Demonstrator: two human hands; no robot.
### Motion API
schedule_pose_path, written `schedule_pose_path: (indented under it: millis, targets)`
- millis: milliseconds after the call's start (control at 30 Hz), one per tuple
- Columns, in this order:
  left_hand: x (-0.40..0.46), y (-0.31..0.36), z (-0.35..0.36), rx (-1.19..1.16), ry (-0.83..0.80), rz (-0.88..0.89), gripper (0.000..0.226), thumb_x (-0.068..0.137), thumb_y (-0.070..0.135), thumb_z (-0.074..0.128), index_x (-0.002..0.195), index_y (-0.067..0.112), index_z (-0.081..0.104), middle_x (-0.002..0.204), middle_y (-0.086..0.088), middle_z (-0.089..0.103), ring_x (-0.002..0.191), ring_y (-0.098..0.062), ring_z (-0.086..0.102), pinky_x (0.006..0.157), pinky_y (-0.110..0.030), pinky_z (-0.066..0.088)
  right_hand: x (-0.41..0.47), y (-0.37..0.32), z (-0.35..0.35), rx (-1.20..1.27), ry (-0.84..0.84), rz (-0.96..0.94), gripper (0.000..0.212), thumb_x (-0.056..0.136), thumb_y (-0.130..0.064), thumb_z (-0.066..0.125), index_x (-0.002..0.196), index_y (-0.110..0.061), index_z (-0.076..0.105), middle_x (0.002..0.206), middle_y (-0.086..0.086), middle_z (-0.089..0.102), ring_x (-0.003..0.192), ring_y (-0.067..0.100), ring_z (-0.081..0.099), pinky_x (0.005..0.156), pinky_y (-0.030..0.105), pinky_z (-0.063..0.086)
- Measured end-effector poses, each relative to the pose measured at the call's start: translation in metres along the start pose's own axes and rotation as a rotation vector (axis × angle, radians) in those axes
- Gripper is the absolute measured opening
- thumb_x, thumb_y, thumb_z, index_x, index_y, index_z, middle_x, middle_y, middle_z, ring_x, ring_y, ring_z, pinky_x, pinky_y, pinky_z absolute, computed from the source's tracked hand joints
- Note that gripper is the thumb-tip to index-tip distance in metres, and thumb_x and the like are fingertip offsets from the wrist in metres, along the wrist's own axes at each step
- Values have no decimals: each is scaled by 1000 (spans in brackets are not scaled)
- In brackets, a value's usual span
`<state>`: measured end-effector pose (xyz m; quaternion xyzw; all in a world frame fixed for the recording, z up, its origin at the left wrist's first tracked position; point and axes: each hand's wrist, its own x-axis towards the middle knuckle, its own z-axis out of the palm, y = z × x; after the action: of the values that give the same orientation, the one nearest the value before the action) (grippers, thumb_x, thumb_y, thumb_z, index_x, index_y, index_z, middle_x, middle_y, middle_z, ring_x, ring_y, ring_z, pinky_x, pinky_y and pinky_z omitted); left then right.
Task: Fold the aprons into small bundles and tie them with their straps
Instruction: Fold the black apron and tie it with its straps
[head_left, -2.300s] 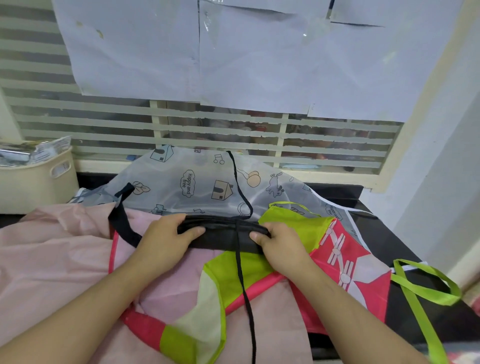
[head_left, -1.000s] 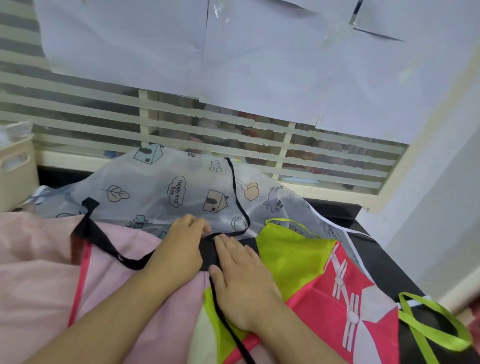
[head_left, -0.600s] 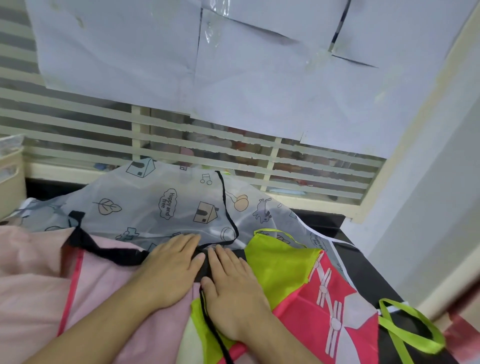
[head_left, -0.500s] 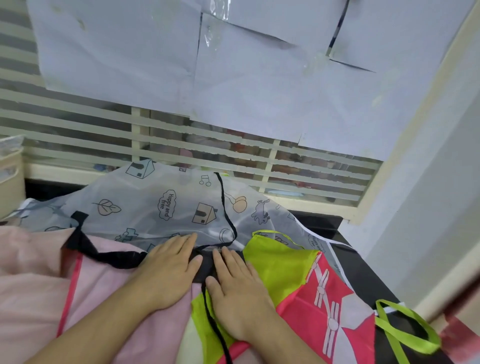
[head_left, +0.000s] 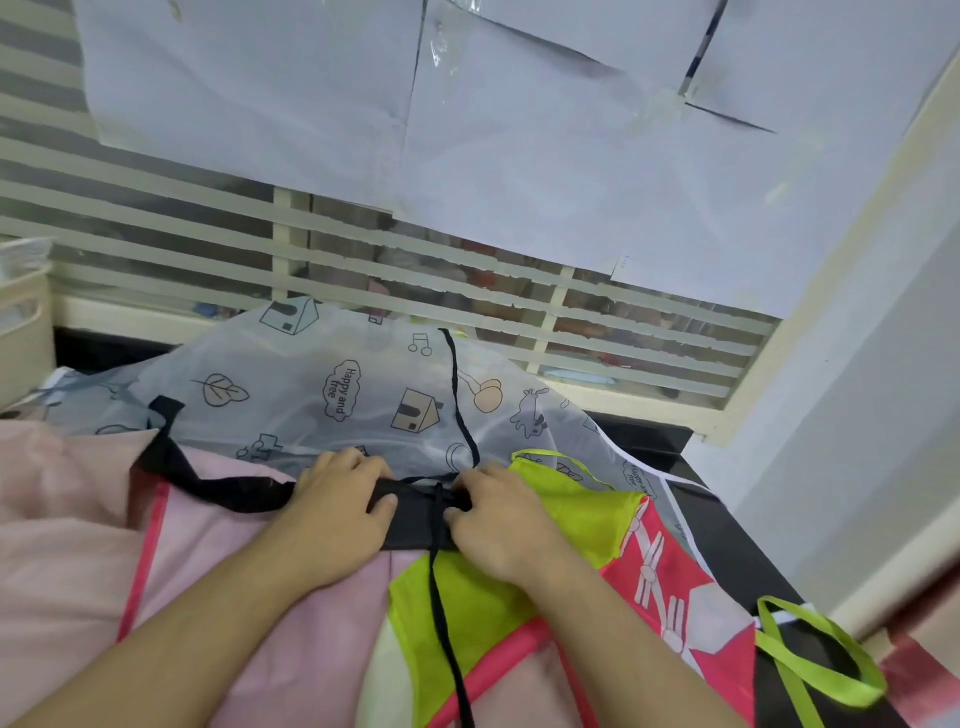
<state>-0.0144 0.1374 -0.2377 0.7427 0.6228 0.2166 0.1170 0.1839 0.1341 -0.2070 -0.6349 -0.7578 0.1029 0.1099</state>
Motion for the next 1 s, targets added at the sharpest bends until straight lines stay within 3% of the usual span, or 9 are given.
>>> schedule_pose_path:
  millis: [67,233,367,467,600,733,800,867,1000]
  targets:
    - [-1,-1,-2,-34,3,0,24,102,39,54,125,31,57,121,7,50,122,-19,42,106,-36,33,9,-1,-13,-24,-104,-14,37,88,-40,66,118,-18,61,122,5,56,119,27,50,104,41,46]
    - [3,-1,-4,-91,-16,18,8,101,36,56,108,36,52,112,13,46,113,-13,38,101,-33,32,23,-1,-30,48,-251,-15,30,80,-37,81,94,-20,61,96,-1,66,90,20,63,77,38,54]
    - [4,1,-8,-129,11,16,7,100,32,58,100,32,51,106,12,55,105,-15,48,94,-34,41,27,8,-17,316,-170,-27,30,82,-23,83,82,-19,54,77,-5,60,69,12,54,63,32,43]
    - [5,2,-15,-172,15,-15,8,97,37,62,99,34,56,96,17,62,91,-7,57,81,-33,49,25,15,-4,515,-33,-90,34,83,-7,79,80,-20,48,76,-3,60,69,10,49,69,34,46]
    - [5,4,-20,-172,-21,-13,18,91,49,69,104,37,65,96,20,68,92,-4,62,85,-33,53,22,17,-6,618,47,-168,37,82,5,75,85,-24,52,84,2,67,75,11,59,77,39,51]
    - [2,8,-26,-214,18,70,9,91,40,73,96,36,67,88,19,69,86,-2,62,82,-33,52,13,15,-20,704,16,-226,38,95,-21,72,122,-45,63,84,-1,70,83,12,65,80,32,51]
    - [-2,9,-28,-232,44,167,8,90,38,71,96,35,68,90,20,68,90,-2,62,83,-33,51,16,13,-20,582,45,-251,34,102,-31,60,129,-53,64,83,-8,64,86,10,61,82,31,47]
    - [-5,12,-30,-216,72,239,12,86,37,69,98,35,69,92,21,66,93,-3,61,84,-31,49,21,9,-15,378,101,-302,27,102,-33,58,123,-45,70,98,-18,56,105,6,52,94,29,43]
    - [-9,14,-31,-193,114,250,15,85,38,68,100,36,69,93,21,65,94,-3,61,82,-31,50,23,5,-9,302,263,-380,8,95,-24,67,90,-26,72,120,-13,48,123,11,37,109,38,34]
